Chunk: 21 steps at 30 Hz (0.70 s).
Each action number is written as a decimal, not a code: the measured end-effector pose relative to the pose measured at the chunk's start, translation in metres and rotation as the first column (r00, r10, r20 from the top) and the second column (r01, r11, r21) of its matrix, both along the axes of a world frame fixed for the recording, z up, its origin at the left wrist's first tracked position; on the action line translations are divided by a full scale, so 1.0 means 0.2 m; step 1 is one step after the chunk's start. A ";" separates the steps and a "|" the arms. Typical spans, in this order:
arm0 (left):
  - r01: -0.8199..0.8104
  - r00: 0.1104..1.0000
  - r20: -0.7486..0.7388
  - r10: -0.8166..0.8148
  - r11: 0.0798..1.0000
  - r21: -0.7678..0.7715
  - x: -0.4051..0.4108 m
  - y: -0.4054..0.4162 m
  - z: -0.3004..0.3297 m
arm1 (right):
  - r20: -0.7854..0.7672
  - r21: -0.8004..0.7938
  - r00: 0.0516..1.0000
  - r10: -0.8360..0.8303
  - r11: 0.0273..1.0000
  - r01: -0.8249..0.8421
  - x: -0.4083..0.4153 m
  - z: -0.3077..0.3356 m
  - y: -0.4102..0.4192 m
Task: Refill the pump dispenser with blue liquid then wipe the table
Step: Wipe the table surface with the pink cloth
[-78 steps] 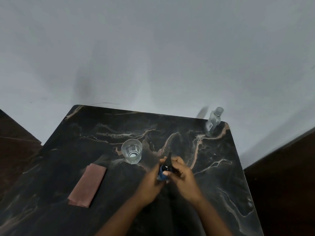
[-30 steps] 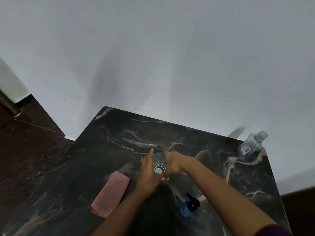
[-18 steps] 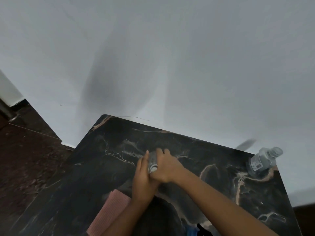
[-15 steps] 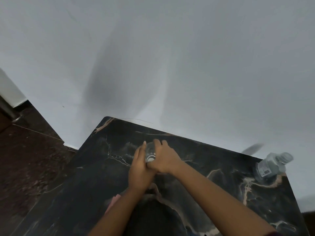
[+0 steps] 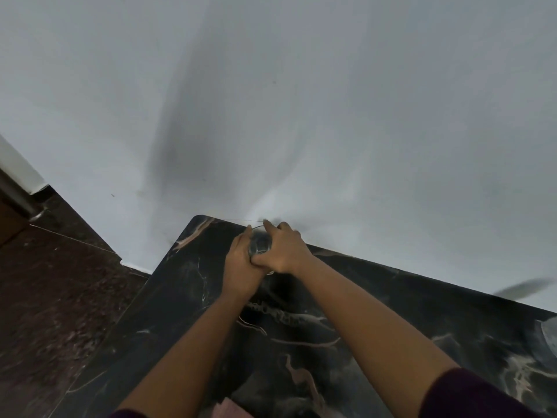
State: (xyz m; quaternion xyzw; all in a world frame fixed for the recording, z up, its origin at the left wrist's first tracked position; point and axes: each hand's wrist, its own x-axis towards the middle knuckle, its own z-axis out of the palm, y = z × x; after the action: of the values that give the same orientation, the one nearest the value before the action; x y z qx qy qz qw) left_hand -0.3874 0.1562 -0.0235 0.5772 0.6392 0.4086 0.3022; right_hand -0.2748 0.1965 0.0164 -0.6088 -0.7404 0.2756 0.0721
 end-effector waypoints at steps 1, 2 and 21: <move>-0.012 1.000 0.000 0.012 1.000 0.000 0.00 0.00 0.00 | 0.008 -0.005 1.000 0.011 1.000 -0.011 0.00 0.00 0.01; -0.020 1.000 0.002 0.020 1.000 0.001 0.00 0.01 -0.01 | 0.016 -0.012 1.000 0.020 1.000 -0.020 -0.01 0.00 0.02; 0.038 0.964 0.263 -0.043 0.999 0.024 0.34 -0.93 0.39 | -0.438 -0.080 0.891 -0.117 0.993 0.091 0.65 0.80 -0.81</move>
State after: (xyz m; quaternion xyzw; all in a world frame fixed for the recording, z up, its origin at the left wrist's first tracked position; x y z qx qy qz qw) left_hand -0.3192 -0.0289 0.0552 0.5336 0.5775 0.4815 0.3872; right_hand -0.1441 0.0343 0.1768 -0.5708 -0.6630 0.4235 0.2351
